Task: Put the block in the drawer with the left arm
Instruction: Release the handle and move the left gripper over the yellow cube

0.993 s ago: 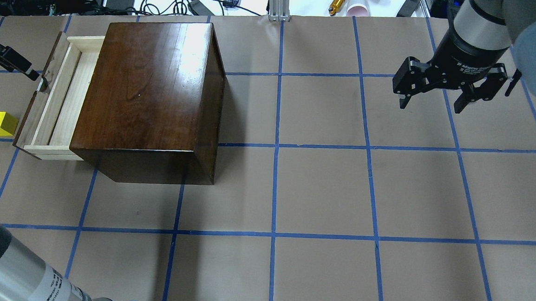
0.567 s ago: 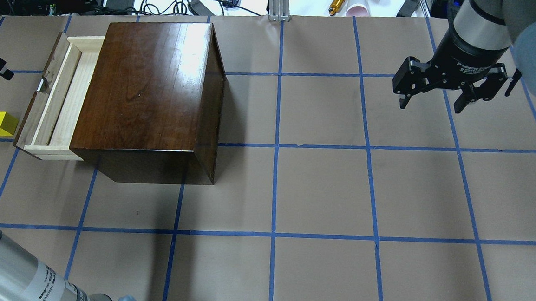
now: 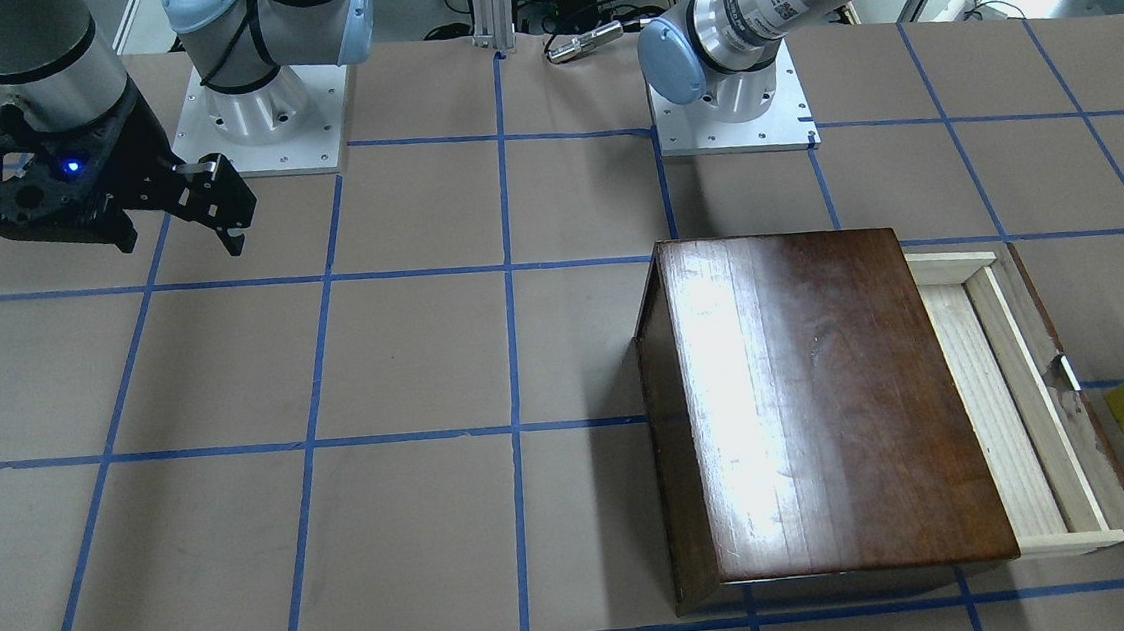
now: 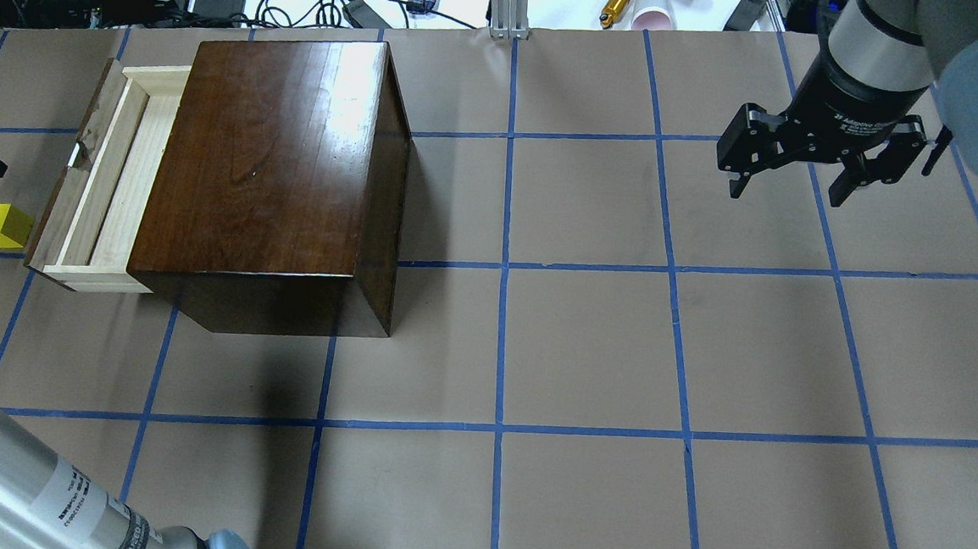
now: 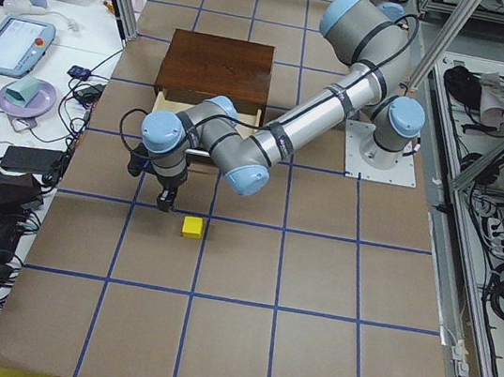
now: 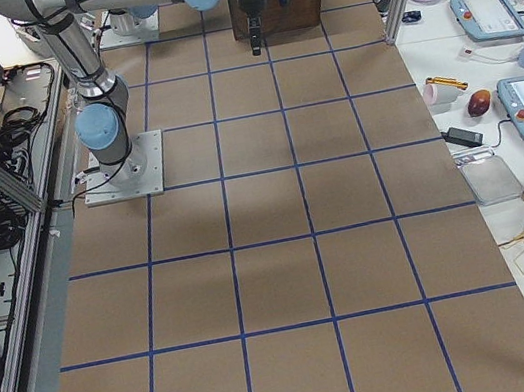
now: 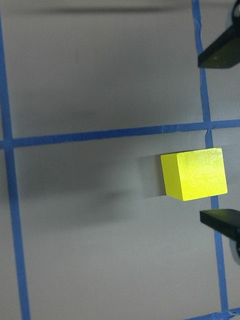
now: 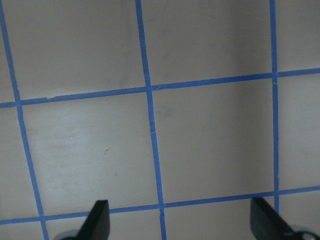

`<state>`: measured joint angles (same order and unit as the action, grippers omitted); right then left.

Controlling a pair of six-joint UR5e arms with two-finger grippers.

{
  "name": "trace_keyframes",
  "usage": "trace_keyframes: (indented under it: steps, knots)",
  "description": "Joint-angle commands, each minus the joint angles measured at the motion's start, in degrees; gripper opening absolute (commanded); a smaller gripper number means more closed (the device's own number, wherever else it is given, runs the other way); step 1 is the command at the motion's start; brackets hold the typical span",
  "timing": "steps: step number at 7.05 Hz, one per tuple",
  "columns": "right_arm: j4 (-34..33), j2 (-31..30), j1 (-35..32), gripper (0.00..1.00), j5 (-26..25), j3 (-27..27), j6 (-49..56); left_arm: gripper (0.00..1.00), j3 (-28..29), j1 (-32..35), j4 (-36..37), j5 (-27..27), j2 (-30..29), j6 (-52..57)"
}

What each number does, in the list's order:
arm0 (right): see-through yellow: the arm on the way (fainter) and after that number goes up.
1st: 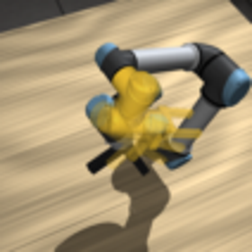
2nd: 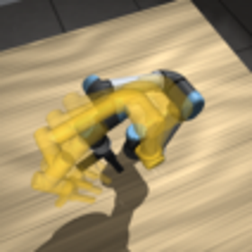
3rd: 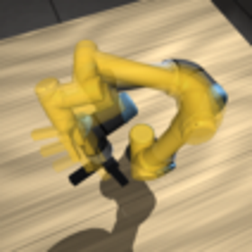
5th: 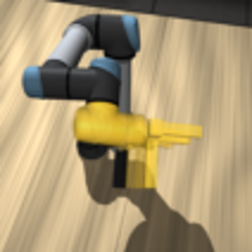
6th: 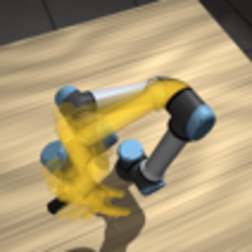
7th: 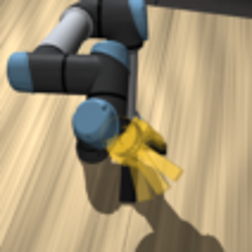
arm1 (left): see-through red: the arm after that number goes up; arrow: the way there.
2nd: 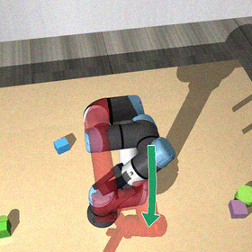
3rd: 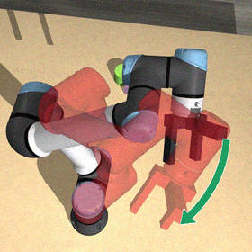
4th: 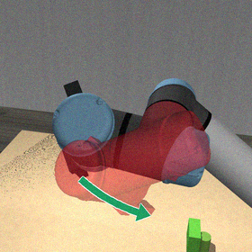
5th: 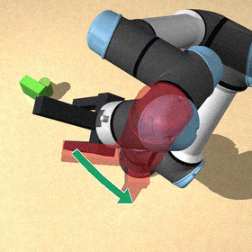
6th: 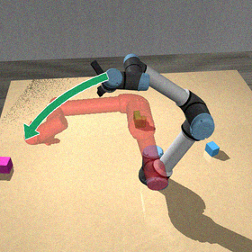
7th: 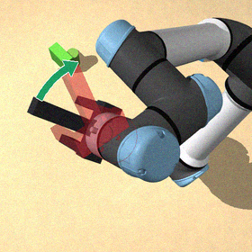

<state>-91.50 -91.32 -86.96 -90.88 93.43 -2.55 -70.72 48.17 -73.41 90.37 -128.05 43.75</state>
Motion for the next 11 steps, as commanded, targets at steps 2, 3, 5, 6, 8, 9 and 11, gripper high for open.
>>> trace_keyframes:
  steps: [2,3,5,6,8,9,11]
  knots:
    - [0.0,0.0,-0.05,1.0,0.0,0.0,0.0,1.0,-2.14,-1.06,5.03,3.74,-3.51,-1.91]
    - [0.0,0.0,-0.05,1.0,0.0,0.0,0.0,1.0,-2.14,-1.06,5.55,3.85,-4.13,-1.91]
    - [0.0,0.0,-0.05,1.0,0.0,0.0,0.0,0.95,-1.96,-1.06,5.65,3.59,-4.92,-1.47]
    - [0.0,0.0,-0.05,1.0,0.0,0.0,0.0,0.78,-1.96,-1.06,5.65,3.58,-5.27,-1.47]
    - [0.0,0.0,-0.05,1.0,0.0,0.0,0.0,0.13,-1.79,-1.06,5.65,3.41,-5.37,-1.12]
    - [0.0,0.0,-0.05,1.0,0.0,0.0,0.0,0.01,-1.7,-1.06,5.12,3.06,-4.49,-0.95]
    - [0.0,0.0,-0.05,1.0,0.0,0.0,0.0,0.0,-0.65,-0.28,3.64,2.88,-1.0,-0.94]
